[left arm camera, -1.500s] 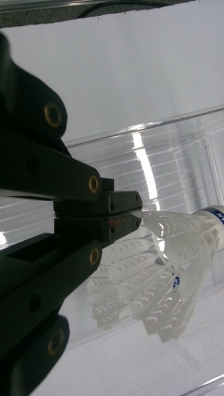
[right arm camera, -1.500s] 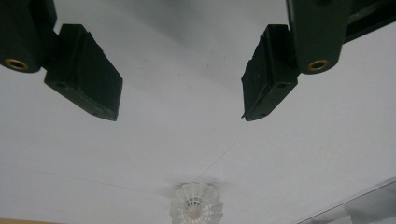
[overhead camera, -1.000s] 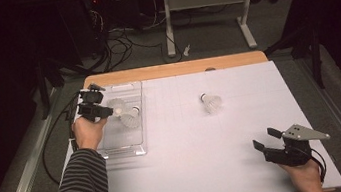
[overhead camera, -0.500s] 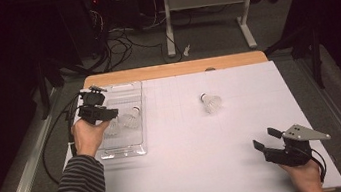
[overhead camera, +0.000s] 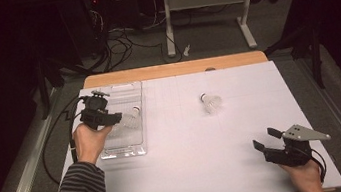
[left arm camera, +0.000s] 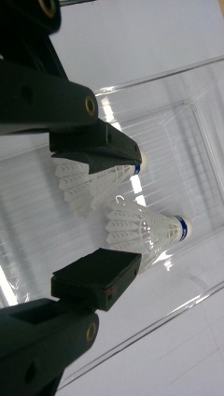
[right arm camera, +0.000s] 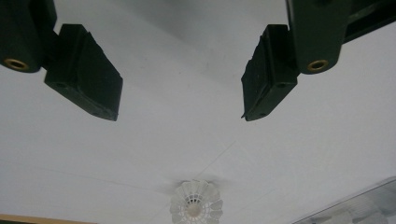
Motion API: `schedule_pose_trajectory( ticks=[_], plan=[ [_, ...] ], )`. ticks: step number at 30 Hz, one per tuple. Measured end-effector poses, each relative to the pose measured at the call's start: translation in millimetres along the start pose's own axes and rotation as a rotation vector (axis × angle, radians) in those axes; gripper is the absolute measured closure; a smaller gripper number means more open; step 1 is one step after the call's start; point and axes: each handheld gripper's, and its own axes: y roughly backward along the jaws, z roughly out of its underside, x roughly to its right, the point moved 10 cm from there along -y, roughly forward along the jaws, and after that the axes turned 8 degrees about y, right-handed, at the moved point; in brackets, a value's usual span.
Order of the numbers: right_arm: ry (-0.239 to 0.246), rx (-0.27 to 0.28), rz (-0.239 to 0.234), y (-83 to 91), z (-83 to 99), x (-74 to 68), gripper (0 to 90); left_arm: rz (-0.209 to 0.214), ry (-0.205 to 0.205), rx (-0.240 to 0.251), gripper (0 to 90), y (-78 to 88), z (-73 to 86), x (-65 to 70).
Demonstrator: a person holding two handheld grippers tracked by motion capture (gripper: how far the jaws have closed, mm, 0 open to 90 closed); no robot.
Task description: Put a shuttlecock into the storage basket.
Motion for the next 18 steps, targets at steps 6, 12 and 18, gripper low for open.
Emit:
schedule_pose_trajectory(
  ticks=[6, 12, 18],
  plan=[
    [-0.003, 0.000, 0.001, 0.3, -0.1, -0.4, 29.7, 0.015, 0.009, 0.008, 43.7, 4.5, 3.6, 0.9],
    [-0.003, 0.000, 0.002, 0.3, -0.1, -0.1, 29.7, 0.033, 0.028, 0.001, 43.1, 9.1, 7.9, 1.3],
    [-0.001, 0.000, 0.001, 0.2, -0.1, -0.2, 29.7, 0.056, 0.021, 0.012, 44.4, 15.6, 11.0, 5.9]
  ],
)
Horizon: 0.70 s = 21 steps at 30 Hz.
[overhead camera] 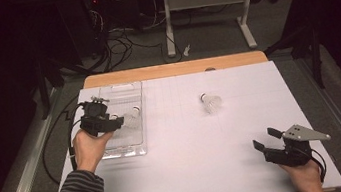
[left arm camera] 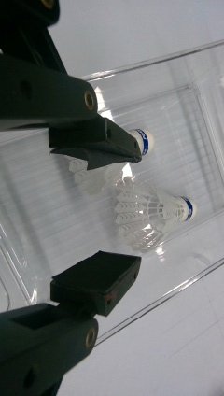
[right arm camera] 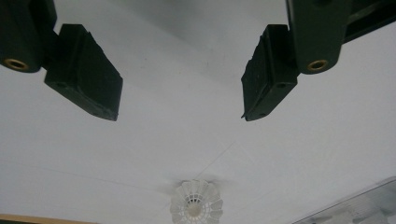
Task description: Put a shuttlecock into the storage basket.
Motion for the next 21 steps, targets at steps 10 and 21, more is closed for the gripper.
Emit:
schedule_pose_trajectory(
  ticks=[10, 21],
  plan=[
    [-0.001, 0.001, -0.001, 0.2, -0.2, -0.3, 29.7, 0.047, 0.031, -0.002, 41.8, 9.6, 5.7, 2.4],
    [-0.002, 0.001, -0.001, 0.1, -0.2, -0.3, 29.7, 0.081, 0.038, 0.029, 37.2, 25.7, 10.0, 1.7]
  ],
)
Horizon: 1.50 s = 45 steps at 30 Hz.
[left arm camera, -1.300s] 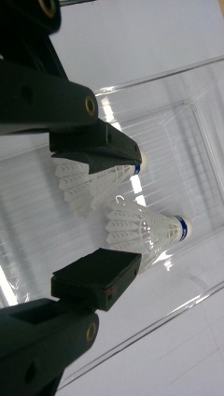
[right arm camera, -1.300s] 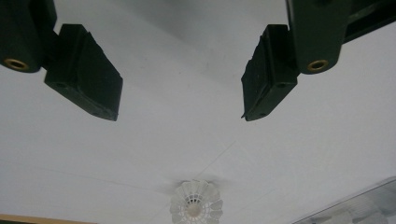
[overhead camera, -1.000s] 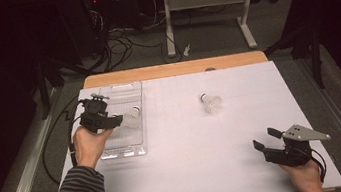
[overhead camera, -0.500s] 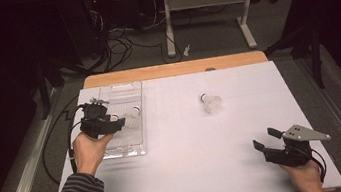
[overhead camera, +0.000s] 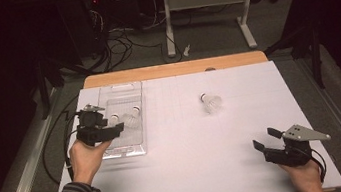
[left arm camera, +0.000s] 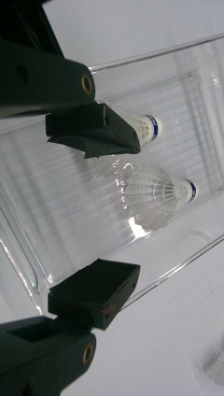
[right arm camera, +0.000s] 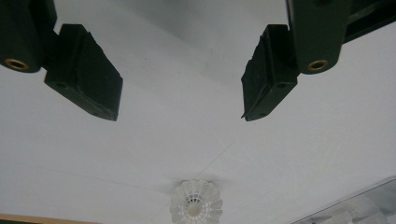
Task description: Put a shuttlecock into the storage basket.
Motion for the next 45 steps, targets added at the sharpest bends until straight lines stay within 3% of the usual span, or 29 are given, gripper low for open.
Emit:
schedule_pose_trajectory(
  ticks=[11, 31, 45],
  plan=[
    [0.001, 0.003, 0.000, 0.3, -0.4, -0.3, 29.7, 0.071, 0.026, 0.000, 36.9, 15.2, 9.8, 7.3],
    [0.001, 0.003, 0.001, 0.5, -0.5, -0.6, 29.7, 0.156, 0.048, 0.017, 36.1, 27.2, 29.3, 20.2],
    [-0.003, 0.005, 0.002, 1.2, -0.6, -0.4, 29.7, 0.182, 0.037, 0.018, 35.5, 28.7, 40.1, 28.3]
  ],
)
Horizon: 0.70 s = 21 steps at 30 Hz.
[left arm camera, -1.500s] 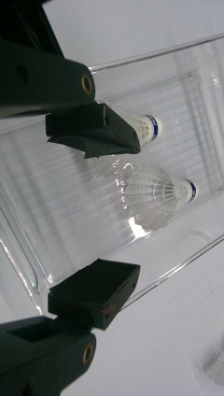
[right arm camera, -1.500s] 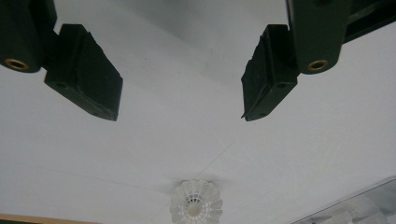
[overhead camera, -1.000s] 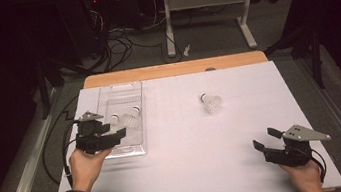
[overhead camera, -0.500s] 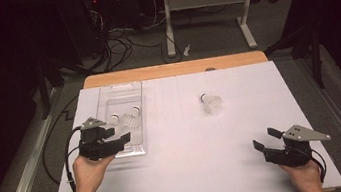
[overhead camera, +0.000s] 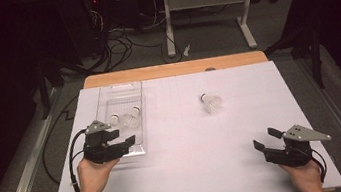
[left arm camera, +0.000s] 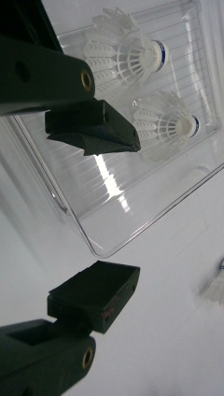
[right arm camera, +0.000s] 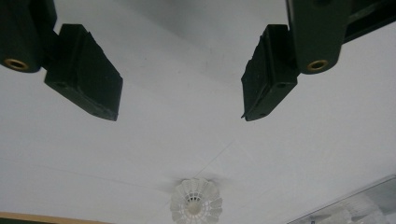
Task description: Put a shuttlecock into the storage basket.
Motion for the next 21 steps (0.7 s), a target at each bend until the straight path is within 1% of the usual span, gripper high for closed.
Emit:
schedule_pose_trajectory(
  ticks=[8, 17, 21],
  plan=[
    [0.002, 0.000, 0.000, -0.1, 0.0, -0.1, 29.7, 0.012, -0.011, 0.002, 35.4, 0.8, 5.8, 2.8],
    [-0.005, 0.001, 0.002, -0.5, 0.0, 1.0, 29.7, 0.025, -0.010, 0.004, 35.4, 2.1, 10.5, 4.8],
    [-0.007, -0.001, 0.002, -0.5, 0.2, 1.2, 29.7, 0.022, -0.014, 0.011, 35.8, 3.7, 11.6, 3.8]
  ],
)
